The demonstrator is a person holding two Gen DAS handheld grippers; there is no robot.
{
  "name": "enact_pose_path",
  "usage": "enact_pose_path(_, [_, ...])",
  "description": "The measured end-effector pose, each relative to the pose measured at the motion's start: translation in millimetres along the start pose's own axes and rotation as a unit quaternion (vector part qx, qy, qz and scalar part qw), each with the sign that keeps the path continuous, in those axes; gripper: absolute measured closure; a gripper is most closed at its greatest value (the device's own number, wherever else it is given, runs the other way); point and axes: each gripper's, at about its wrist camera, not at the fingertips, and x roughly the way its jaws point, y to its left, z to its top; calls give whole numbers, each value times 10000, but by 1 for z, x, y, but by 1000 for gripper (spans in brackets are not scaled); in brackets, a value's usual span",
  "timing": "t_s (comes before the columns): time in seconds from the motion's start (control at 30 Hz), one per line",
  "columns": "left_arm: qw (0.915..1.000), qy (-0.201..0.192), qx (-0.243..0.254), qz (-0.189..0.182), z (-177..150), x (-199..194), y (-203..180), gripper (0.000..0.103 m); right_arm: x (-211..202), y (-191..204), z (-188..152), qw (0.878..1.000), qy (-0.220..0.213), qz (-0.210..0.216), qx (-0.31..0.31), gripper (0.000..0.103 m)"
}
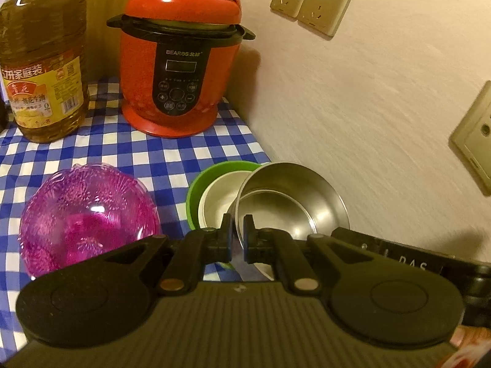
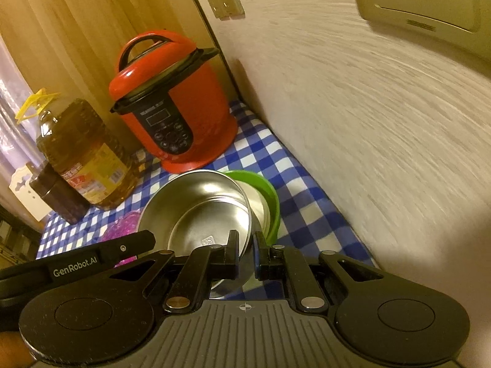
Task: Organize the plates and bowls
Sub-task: 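Lift the steel bowl with both tools and carry it toward the green bowl, then lower the steel bowl into the white bowls inside the green bowl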
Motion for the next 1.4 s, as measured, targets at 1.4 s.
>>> enact_pose_path(1.4, [9993,235,198,207,8,55,20,94,70,-5,15,9994,237,-2,-269,93])
